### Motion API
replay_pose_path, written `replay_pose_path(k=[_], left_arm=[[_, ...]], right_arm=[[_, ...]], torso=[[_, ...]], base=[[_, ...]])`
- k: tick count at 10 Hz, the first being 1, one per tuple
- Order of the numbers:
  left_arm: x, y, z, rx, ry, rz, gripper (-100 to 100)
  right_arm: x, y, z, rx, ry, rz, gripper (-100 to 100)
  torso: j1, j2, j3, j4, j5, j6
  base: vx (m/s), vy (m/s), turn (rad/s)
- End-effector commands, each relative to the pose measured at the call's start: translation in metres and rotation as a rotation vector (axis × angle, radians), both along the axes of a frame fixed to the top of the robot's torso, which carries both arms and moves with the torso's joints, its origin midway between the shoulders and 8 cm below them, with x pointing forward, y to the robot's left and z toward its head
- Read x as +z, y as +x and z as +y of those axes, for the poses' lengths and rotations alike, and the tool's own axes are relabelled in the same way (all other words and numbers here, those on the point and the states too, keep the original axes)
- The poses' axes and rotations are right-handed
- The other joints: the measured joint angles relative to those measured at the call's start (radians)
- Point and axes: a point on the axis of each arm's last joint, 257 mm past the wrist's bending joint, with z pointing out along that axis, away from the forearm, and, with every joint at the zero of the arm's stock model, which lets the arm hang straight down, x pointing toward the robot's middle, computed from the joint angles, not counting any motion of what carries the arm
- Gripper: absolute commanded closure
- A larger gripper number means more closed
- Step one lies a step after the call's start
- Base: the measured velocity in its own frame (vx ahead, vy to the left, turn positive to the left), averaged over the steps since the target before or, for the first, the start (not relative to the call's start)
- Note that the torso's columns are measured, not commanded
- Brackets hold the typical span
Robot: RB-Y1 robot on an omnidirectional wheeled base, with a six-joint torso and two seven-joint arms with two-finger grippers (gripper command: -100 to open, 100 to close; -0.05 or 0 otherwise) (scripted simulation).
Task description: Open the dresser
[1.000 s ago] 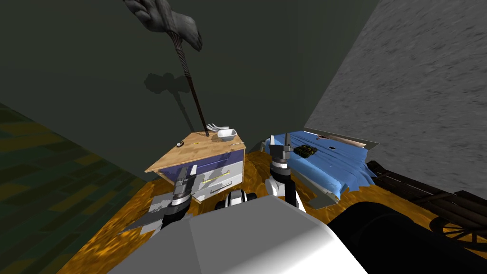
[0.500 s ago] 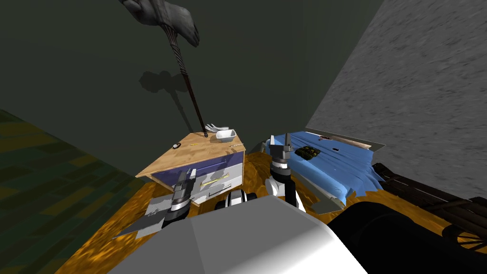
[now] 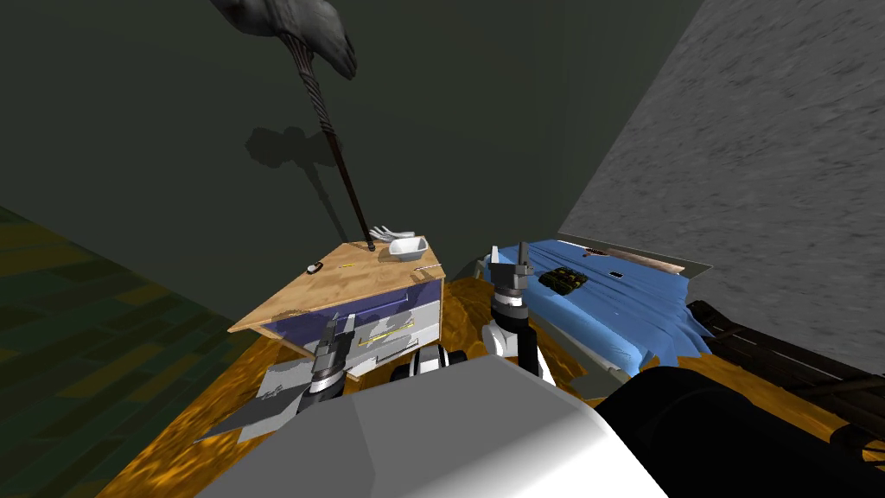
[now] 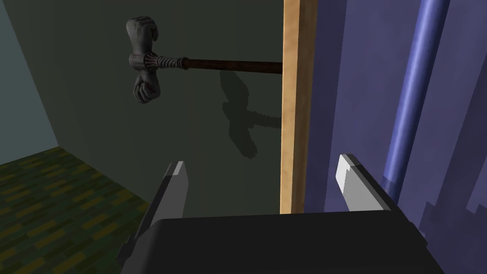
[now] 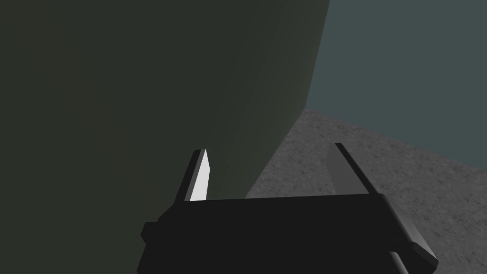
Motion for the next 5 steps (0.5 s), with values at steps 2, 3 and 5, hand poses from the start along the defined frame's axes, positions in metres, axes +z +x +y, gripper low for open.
replay_pose_path(k=[2, 3, 5], left_arm=[[-0.020, -0.008, 0.004, 0.011, -0.017, 0.022, -100], [-0.024, -0.012, 0.006, 0.016, -0.026, 0.017, -100], [-0.037, -0.017, 0.009, 0.024, -0.036, 0.033, -100]], right_arm=[[0.000, 0.000, 0.000, 0.000, 0.000, 0.000, 0], [0.000, 0.000, 0.000, 0.000, 0.000, 0.000, 0], [0.000, 0.000, 0.000, 0.000, 0.000, 0.000, 0]], torso=[[0.000, 0.001, 0.000, 0.000, 0.000, 0.000], [0.000, 0.000, 0.001, -0.001, 0.001, 0.001], [0.002, -0.006, -0.002, -0.006, 0.005, 0.003]], base=[[0.055, -0.029, 0.018], [0.060, -0.027, 0.029], [0.050, -0.029, 0.023]])
